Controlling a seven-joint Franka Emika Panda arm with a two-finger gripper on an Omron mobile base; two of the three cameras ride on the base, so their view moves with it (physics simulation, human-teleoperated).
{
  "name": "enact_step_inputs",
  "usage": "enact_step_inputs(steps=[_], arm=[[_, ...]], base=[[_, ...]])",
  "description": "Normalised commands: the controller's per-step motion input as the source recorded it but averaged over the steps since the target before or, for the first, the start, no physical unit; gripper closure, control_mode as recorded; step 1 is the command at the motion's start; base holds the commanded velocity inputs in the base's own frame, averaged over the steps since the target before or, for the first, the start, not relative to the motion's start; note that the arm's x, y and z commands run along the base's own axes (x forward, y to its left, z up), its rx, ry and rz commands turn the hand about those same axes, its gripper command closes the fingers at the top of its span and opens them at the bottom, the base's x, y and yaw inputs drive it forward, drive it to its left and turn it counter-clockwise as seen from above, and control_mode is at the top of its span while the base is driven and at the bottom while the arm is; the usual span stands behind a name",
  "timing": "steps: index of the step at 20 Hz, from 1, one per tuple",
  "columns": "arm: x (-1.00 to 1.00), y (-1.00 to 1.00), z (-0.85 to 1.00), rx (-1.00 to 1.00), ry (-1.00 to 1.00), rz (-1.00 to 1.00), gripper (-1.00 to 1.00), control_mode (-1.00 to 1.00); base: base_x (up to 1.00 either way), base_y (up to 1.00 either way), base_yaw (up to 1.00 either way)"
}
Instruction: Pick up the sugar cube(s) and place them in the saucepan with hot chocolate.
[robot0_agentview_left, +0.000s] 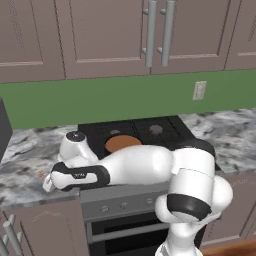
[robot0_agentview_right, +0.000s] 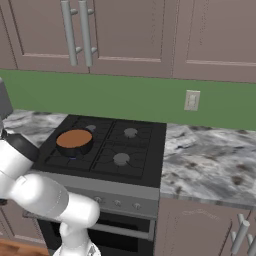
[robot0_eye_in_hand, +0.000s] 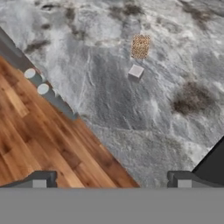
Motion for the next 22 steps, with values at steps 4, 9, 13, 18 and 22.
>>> enact_step_inputs(steps=[4,9,13,18,22], arm=[[0.14,0.21,0.01,-0.09,0.00,0.00,-1.00,-1.00],[0.35,0.26,0.01,-0.08,0.00,0.00,-1.00,-1.00],[0.27,0.18,0.00,-0.04,0.00,0.00,-1.00,-1.00],[0.20,0.17,0.00,-0.01,0.00,0.00,-1.00,-1.00],[0.19,0.15,0.00,0.00,0.00,0.00,-1.00,-1.00]], base=[[0.00,0.00,0.00],[0.00,0.00,0.00],[0.00,0.00,0.00],[0.00,0.00,0.00],[0.00,0.00,0.00]])
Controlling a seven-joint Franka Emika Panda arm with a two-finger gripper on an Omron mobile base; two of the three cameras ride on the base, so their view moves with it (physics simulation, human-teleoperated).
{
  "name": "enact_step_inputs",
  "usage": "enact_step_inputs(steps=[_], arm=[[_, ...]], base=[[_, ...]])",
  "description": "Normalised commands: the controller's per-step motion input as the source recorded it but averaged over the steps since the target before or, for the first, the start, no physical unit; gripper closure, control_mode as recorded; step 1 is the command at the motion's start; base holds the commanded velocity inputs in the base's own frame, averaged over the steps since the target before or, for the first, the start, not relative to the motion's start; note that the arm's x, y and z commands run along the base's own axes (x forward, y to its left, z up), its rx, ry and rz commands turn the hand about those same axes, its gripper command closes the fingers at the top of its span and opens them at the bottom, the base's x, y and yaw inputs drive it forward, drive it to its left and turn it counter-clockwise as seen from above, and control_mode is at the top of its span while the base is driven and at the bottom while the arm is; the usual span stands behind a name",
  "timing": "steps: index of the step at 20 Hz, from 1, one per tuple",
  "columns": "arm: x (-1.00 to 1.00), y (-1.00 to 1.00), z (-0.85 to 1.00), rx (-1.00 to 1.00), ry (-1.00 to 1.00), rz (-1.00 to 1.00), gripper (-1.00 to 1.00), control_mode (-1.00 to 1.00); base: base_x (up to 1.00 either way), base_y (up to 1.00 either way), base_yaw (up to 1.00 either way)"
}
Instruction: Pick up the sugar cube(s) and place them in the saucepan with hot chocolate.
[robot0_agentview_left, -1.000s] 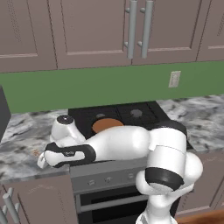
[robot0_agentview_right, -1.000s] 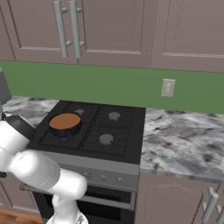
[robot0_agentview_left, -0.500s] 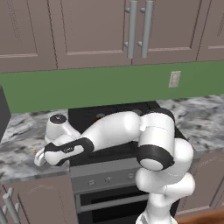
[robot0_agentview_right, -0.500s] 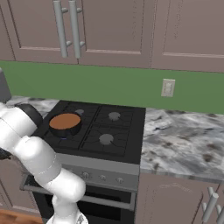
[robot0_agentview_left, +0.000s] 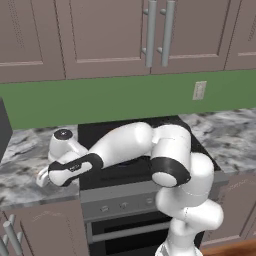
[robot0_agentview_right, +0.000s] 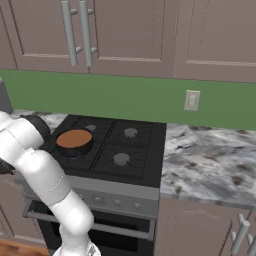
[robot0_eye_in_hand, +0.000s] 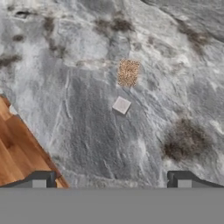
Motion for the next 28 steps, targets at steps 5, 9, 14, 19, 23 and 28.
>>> enact_step_inputs(steps=[5,9,14,19,23,28], arm=[[0.10,0.07,0.00,0.00,0.01,0.00,-1.00,-1.00],[0.00,0.00,0.00,0.00,0.00,0.00,-1.00,-1.00],[0.00,0.00,0.00,0.00,0.00,0.00,-1.00,-1.00],[0.06,0.00,-0.05,0.00,0.00,0.00,-1.00,-1.00],[0.05,0.00,-0.05,0.00,0.00,0.00,-1.00,-1.00],[0.09,0.00,0.00,0.00,0.00,0.00,-1.00,-1.00]], base=[[0.00,0.00,0.00],[0.00,0.00,0.00],[0.00,0.00,0.00],[0.00,0.00,0.00],[0.00,0.00,0.00],[0.00,0.00,0.00]])
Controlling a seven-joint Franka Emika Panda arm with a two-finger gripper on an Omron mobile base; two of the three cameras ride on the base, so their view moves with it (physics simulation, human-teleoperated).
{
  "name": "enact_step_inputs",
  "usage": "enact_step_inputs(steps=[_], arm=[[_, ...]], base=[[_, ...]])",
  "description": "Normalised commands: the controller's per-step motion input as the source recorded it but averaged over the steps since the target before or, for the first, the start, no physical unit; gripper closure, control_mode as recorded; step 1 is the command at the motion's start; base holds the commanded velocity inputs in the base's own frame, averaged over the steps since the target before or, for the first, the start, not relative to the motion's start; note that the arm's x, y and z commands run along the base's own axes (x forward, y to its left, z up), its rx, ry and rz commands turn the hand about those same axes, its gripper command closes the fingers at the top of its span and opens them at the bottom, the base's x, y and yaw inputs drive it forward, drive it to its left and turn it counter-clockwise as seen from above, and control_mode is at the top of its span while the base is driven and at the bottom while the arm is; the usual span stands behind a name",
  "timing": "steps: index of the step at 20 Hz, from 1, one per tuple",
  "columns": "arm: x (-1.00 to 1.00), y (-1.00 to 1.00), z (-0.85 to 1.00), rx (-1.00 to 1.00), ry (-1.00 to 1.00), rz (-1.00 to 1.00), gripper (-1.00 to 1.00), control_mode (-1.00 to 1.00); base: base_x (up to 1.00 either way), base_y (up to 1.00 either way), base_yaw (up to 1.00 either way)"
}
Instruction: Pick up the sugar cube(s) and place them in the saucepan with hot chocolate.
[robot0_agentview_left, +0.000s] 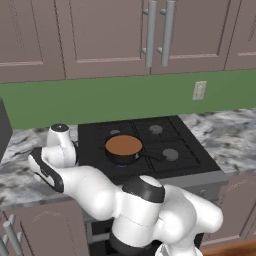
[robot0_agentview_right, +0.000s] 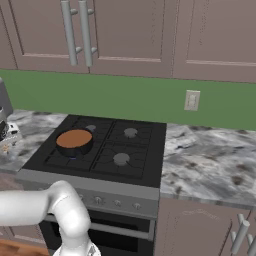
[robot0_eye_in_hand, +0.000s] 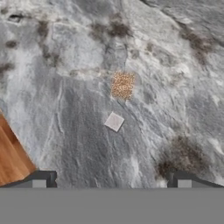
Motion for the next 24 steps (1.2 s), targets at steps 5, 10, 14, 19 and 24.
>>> enact_step_inputs(steps=[5,10,14,19,24], arm=[[0.22,0.04,-0.01,0.00,0.00,0.00,-1.00,-1.00],[0.11,0.06,-0.09,0.00,0.02,0.00,-1.00,-1.00],[0.00,0.07,-0.13,0.00,0.02,0.00,-1.00,-1.00],[0.00,0.17,-0.13,0.00,0.02,0.00,-1.00,-1.00],[0.00,0.25,-0.22,0.00,0.00,0.00,-1.00,-1.00]], base=[[0.00,0.00,0.00],[0.00,0.00,0.00],[0.00,0.00,0.00],[0.00,0.00,0.00],[0.00,0.00,0.00]])
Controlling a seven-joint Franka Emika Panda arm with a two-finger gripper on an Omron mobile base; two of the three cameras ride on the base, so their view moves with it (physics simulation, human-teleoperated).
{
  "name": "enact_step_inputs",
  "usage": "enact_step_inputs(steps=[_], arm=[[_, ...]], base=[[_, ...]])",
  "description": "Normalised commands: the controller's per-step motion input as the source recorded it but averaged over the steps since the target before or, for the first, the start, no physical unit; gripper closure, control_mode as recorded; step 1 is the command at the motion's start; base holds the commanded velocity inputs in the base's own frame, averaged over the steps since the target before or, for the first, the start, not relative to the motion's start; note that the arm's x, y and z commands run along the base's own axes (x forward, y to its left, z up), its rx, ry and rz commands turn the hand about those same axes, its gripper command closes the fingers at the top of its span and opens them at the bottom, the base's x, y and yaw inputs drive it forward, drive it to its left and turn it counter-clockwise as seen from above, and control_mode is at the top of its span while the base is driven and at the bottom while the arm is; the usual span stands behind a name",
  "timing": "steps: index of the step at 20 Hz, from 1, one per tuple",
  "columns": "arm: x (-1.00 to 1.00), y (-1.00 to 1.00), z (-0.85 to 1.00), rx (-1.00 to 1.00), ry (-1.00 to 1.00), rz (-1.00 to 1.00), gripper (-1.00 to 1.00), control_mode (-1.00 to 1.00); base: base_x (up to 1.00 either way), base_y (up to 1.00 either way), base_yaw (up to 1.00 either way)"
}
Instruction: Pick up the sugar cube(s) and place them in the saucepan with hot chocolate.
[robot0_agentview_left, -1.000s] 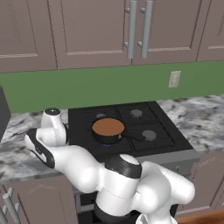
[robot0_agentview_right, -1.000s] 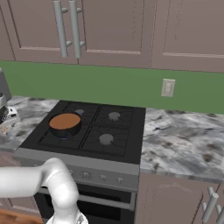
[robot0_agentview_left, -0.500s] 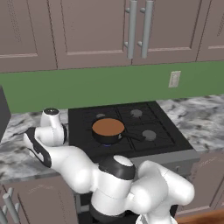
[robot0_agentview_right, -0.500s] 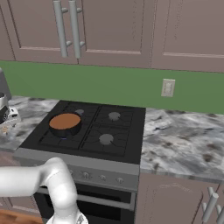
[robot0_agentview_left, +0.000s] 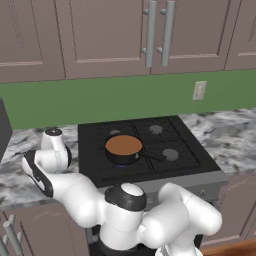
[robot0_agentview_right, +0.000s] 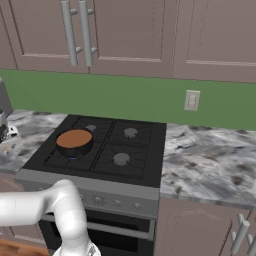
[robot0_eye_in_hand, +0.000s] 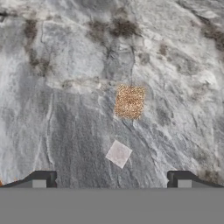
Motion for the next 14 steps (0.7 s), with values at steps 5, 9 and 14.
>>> enact_step_inputs(steps=[5,9,14], arm=[[0.02,0.11,-0.17,0.00,0.00,0.00,-1.00,-1.00],[0.06,0.00,-0.01,0.00,0.00,0.00,-1.00,-1.00],[0.10,0.00,0.00,0.00,0.00,0.00,-1.00,-1.00]], base=[[0.00,0.00,0.00],[0.00,0.00,0.00],[0.00,0.00,0.00]])
